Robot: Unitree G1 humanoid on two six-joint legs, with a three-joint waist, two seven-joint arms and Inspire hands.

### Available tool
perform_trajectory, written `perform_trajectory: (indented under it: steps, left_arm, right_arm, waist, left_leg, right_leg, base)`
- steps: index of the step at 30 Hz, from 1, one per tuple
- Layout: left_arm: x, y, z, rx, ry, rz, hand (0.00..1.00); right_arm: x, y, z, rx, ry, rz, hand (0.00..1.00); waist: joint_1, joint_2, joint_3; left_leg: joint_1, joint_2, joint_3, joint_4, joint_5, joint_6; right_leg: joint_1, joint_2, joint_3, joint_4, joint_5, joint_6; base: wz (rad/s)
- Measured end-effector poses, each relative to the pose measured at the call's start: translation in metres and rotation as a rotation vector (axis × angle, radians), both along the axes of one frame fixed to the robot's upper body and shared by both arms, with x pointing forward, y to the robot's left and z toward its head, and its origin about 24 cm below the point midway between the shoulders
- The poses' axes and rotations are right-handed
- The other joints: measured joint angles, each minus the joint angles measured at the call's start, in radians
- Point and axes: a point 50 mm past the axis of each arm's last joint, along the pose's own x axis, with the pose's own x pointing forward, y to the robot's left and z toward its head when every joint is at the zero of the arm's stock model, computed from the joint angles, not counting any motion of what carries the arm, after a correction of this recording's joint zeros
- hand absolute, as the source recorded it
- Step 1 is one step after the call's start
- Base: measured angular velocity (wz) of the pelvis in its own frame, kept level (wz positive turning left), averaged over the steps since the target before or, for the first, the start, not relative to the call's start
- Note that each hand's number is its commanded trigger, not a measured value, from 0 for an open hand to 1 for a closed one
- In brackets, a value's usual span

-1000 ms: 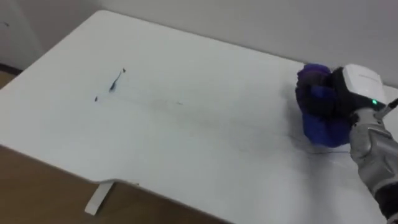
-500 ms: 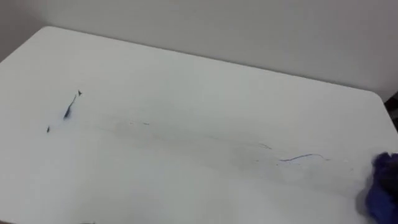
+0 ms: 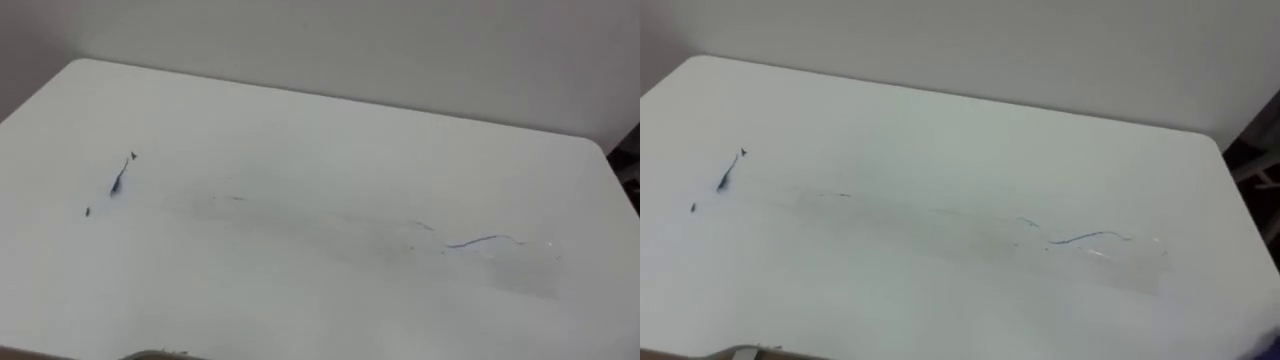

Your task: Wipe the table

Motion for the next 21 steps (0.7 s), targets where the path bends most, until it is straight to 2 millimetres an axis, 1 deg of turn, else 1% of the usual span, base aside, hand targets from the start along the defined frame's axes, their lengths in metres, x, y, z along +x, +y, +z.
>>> perform_trajectory:
  steps: [1, 2, 3, 4, 5, 6, 7, 8, 9, 10, 11, 12, 14, 15, 17, 18, 20, 21]
  left_arm:
    - [0.005, -0.002, -0.002, -0.006, -0.013, -0.004, 0.00]
    - [0.016, -0.006, -0.004, -0.017, -0.034, -0.028, 0.00]
    - [0.026, -0.009, -0.006, -0.028, -0.050, -0.062, 0.00]
    - [0.030, -0.011, -0.007, -0.033, -0.055, -0.079, 0.00]
    - [0.037, -0.016, -0.009, -0.047, -0.060, -0.109, 0.00]
    - [0.041, -0.020, -0.010, -0.059, -0.061, -0.131, 0.00]
    - [0.043, -0.021, -0.011, -0.063, -0.060, -0.141, 0.00]
    - [0.046, -0.023, -0.012, -0.067, -0.061, -0.157, 0.00]
    - [0.046, -0.024, -0.012, -0.067, -0.053, -0.160, 0.00]
    - [0.044, -0.024, -0.012, -0.068, -0.046, -0.158, 0.00]
    - [0.041, -0.023, -0.012, -0.069, -0.028, -0.154, 0.00]
    - [0.035, -0.023, -0.012, -0.073, -0.008, -0.147, 0.00]
    - [0.030, -0.023, -0.013, -0.091, 0.009, -0.139, 0.00]
    - [0.026, -0.024, -0.013, -0.100, 0.021, -0.134, 0.00]
    - [0.022, -0.024, -0.013, -0.112, 0.027, -0.125, 0.00]
    - [0.020, -0.024, -0.013, -0.114, 0.031, -0.123, 0.00]
    - [0.015, -0.024, -0.013, -0.116, 0.041, -0.119, 0.00]
    - [0.016, -0.024, -0.013, -0.116, 0.039, -0.121, 0.00]
  right_arm:
    - [0.010, 0.008, 0.001, -0.013, 0.001, 0.063, 1.00]
    - [0.031, 0.026, 0.004, -0.038, 0.006, 0.194, 1.00]
    - [0.054, 0.050, 0.006, -0.052, 0.002, 0.332, 1.00]
    - [0.064, 0.064, 0.008, -0.062, -0.003, 0.405, 1.00]
    - [0.084, 0.090, 0.011, -0.075, -0.012, 0.546, 1.00]
    - [0.103, 0.116, 0.015, -0.081, -0.026, 0.663, 1.00]
    - [0.111, 0.127, 0.017, -0.084, -0.032, 0.706, 1.00]
    - [0.129, 0.147, 0.024, -0.092, -0.050, 0.786, 1.00]
    - [0.140, 0.162, 0.028, -0.091, -0.058, 0.840, 1.00]
    - [0.145, 0.168, 0.031, -0.089, -0.060, 0.864, 1.00]
    - [0.153, 0.175, 0.036, -0.089, -0.059, 0.893, 1.00]
    - [0.158, 0.178, 0.039, -0.082, -0.063, 0.900, 1.00]
    - [0.164, 0.179, 0.042, -0.081, -0.060, 0.904, 1.00]
    - [0.166, 0.178, 0.041, -0.076, -0.044, 0.901, 1.00]
    - [0.166, 0.176, 0.037, -0.066, -0.016, 0.894, 1.00]
    - [0.165, 0.176, 0.035, -0.060, -0.005, 0.895, 1.00]
    - [0.164, 0.178, 0.034, -0.049, -0.006, 0.901, 1.00]
    - [0.164, 0.179, 0.033, -0.046, -0.002, 0.909, 1.00]
  waist:
    - [0.007, 0.002, 0.0002]
    - [0.027, 0.005, 0.0009]
    - [0.052, 0.006, 0.0018]
    - [0.062, 0.007, 0.0033]
    - [0.081, 0.006, 0.0063]
    - [0.110, 0.006, 0.0063]
    - [0.121, 0.007, 0.0065]
    - [0.137, 0.001, 0.0089]
    - [0.162, -0.003, 0.0103]
    - [0.173, -0.010, 0.0078]
    - [0.195, -0.008, 0.0106]
    - [0.206, -0.009, 0.0106]
    - [0.232, -0.004, 0.0129]
    - [0.240, -0.005, 0.0116]
    - [0.242, 0.002, 0.0143]
    - [0.242, 0.004, 0.0139]
    - [0.242, 0.012, 0.0163]
    - [0.238, 0.018, 0.0148]
  left_leg:
    - [-0.001, 0.000, 0.001, -0.002, 0.000, 0.000]
    - [-0.001, -0.001, 0.006, -0.001, 0.000, 0.000]
    - [-0.004, 0.000, 0.004, -0.001, 0.001, 0.001]
    - [-0.006, 0.000, 0.001, -0.001, 0.001, 0.001]
    - [-0.009, 0.000, -0.004, -0.001, 0.001, 0.001]
    - [-0.016, -0.001, -0.007, -0.001, 0.001, 0.001]
    - [-0.019, -0.001, -0.013, -0.001, 0.001, 0.001]
    - [-0.026, -0.002, -0.030, -0.001, 0.001, 0.001]
    - [-0.036, -0.002, -0.043, 0.000, 0.001, 0.001]
    - [-0.038, -0.003, -0.054, 0.001, 0.001, 0.001]
    - [-0.047, -0.004, -0.072, 0.006, 0.001, 0.002]
    - [-0.052, -0.005, -0.097, 0.009, 0.001, 0.002]
    - [-0.051, -0.005, -0.110, 0.009, 0.001, 0.002]
    - [-0.051, -0.006, -0.118, 0.008, 0.001, 0.002]
    - [-0.049, -0.007, -0.132, 0.005, 0.001, 0.002]
    - [-0.045, -0.008, -0.139, 0.005, 0.001, 0.002]
    - [-0.032, -0.007, -0.140, 0.003, 0.001, 0.002]
    - [-0.027, -0.007, -0.139, 0.003, 0.001, 0.002]
  right_leg:
    - [-0.006, 0.000, 0.006, 0.004, 0.000, 0.000]
    - [-0.018, 0.001, 0.014, 0.012, 0.000, -0.001]
    - [-0.026, 0.003, 0.016, 0.012, 0.003, -0.004]
    - [-0.027, 0.003, 0.015, 0.011, 0.003, -0.005]
    - [-0.027, 0.003, 0.013, 0.011, 0.004, -0.004]
    - [-0.032, 0.003, 0.012, 0.009, 0.003, -0.004]
    - [-0.033, 0.004, 0.009, 0.007, 0.003, -0.004]
    - [-0.031, 0.004, 0.000, 0.005, 0.003, -0.003]
    - [-0.029, 0.004, -0.013, -0.007, 0.003, -0.002]
    - [-0.027, 0.004, -0.021, -0.009, 0.004, -0.002]
    - [-0.024, 0.003, -0.040, -0.009, 0.004, -0.002]
    - [-0.022, 0.002, -0.053, -0.009, 0.004, -0.002]
    - [-0.014, 0.002, -0.055, -0.013, 0.004, -0.001]
    - [-0.007, 0.002, -0.062, -0.015, 0.004, -0.001]
    - [0.005, 0.003, -0.073, -0.022, 0.004, -0.001]
    - [0.011, 0.003, -0.078, -0.026, 0.004, -0.001]
    - [0.021, 0.003, -0.085, -0.027, 0.004, -0.001]
    - [0.026, 0.003, -0.085, -0.028, 0.004, -0.001]
  base:
    - [-0.30]
    - [-0.21]
    - [-0.16]
    - [0.00]
    - [0.09]
    - [0.10]
    - [0.19]
    - [0.29]
    - [0.35]
    - [0.39]
    - [0.51]
    - [0.50]
    - [0.31]
    - [0.21]
    - [0.21]
    - [0.09]
    - [-0.09]
    - [-0.09]
